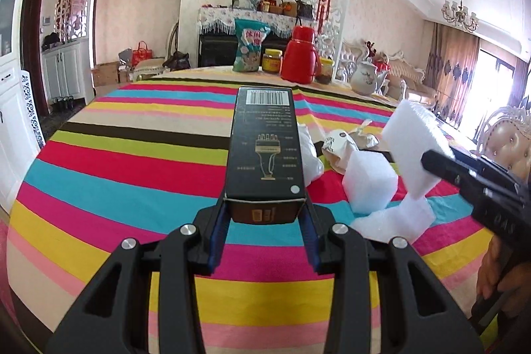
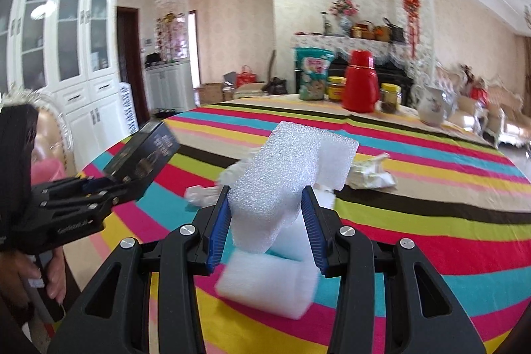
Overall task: Collect trash
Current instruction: 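Lift the foam block and black box and carry them toward the pink bin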
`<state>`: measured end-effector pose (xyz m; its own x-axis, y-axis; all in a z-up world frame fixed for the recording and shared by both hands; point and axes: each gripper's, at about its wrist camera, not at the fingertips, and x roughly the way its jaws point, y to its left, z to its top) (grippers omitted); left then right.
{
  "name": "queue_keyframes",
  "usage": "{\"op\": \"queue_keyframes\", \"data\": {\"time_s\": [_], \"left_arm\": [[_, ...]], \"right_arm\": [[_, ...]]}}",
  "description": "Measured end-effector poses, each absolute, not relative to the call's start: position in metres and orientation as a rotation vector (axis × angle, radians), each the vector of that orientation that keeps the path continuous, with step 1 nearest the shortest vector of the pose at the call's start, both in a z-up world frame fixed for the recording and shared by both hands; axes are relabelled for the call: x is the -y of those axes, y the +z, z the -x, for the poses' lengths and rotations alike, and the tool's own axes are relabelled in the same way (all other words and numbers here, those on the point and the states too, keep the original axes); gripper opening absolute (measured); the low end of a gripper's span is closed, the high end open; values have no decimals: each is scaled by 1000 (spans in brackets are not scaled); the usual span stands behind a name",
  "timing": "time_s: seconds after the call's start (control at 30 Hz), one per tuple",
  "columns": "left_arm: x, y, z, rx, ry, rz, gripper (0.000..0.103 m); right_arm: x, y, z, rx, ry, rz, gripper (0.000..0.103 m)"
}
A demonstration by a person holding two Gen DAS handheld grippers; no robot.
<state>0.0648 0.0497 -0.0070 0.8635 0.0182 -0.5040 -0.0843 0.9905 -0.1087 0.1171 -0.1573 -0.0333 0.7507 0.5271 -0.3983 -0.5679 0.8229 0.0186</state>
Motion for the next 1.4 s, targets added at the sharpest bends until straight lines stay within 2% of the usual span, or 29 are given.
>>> {"op": "queue_keyframes", "data": {"time_s": [0.83, 1.4], "left_arm": [[-85, -2, -20, -489, 125, 178, 38], [-208, 6, 96, -431, 434, 237, 38]], "right_arm": [[91, -41, -99, -438, 761, 211, 41], [-75, -27, -43, -400, 1120, 268, 41]]}}
